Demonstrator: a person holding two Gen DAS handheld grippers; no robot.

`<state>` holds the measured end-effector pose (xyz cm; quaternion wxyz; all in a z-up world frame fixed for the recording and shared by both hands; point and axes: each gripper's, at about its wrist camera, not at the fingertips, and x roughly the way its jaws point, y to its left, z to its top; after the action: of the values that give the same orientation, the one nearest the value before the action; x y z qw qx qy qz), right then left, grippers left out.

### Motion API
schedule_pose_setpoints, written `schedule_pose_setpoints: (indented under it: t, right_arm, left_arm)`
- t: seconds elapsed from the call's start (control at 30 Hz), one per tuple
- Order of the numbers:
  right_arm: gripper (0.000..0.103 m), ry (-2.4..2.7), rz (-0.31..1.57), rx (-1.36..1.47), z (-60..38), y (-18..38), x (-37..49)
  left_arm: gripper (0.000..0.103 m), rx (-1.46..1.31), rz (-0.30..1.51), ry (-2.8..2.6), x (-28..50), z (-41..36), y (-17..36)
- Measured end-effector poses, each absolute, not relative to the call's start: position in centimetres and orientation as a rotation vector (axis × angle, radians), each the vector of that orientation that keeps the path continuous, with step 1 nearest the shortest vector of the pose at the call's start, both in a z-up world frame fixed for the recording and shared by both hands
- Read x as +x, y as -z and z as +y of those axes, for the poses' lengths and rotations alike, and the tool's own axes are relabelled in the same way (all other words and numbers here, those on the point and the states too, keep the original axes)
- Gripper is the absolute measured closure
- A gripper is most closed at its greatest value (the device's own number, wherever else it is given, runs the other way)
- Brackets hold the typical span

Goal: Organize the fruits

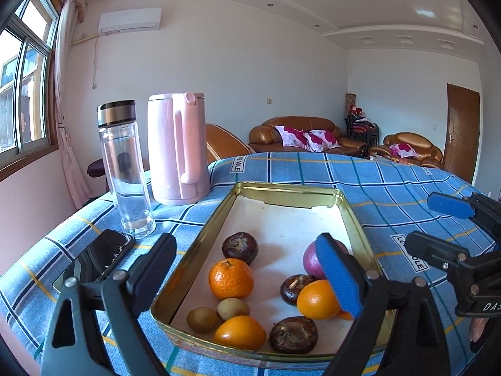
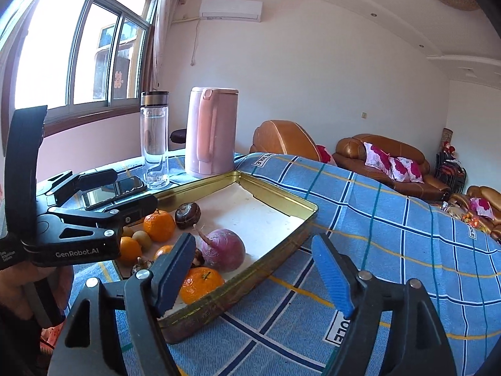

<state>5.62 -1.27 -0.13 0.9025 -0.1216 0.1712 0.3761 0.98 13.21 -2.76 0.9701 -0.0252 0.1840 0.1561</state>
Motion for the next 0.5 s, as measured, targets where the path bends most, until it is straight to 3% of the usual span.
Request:
schedule_pose_setpoints:
  t: [0.5]
  right_arm:
    - [0.019, -0.723, 0.315, -0.217, -4.0, -0.6, 4.4]
  left_arm:
    - [0.004, -0.022, 0.354, -0.29, 0.2, 11.4, 1.8]
